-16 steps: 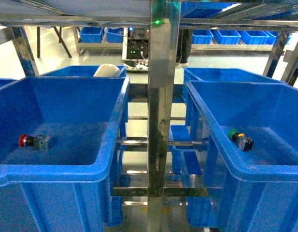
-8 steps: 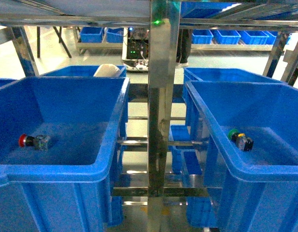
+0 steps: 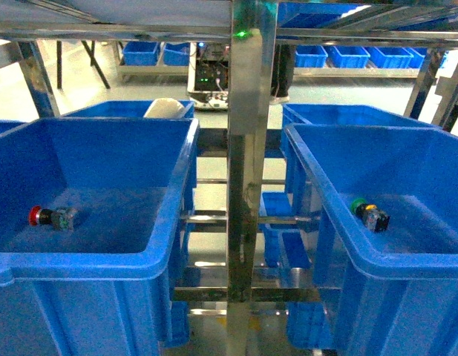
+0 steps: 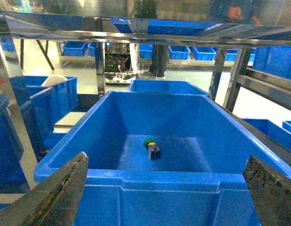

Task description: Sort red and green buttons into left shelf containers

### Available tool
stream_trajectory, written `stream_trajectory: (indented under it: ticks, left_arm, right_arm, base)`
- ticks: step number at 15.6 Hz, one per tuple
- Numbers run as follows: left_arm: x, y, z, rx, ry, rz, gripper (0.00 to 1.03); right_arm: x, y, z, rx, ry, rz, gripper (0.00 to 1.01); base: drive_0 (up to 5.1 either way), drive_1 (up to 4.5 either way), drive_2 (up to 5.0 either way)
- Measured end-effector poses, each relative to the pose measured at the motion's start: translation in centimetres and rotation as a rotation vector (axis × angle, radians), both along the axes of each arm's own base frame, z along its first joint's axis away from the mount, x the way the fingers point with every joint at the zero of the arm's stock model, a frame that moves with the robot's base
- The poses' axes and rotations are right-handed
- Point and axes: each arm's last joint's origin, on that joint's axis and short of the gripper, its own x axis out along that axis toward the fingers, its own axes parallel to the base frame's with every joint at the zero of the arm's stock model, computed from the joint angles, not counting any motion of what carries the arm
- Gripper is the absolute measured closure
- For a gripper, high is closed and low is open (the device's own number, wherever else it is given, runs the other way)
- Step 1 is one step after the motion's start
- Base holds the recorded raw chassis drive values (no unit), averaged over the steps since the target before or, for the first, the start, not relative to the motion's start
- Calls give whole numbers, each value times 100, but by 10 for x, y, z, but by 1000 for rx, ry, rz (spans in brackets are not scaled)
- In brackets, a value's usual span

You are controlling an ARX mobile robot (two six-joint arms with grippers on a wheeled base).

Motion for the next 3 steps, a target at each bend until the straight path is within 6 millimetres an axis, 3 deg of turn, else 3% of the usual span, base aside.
stream_trajectory:
  ticks: [3]
  left_arm:
    - [0, 0, 0, 0, 0, 0, 5]
  right_arm:
    - [0, 0, 0, 0, 0, 0, 3]
  base:
    - [0, 0, 0]
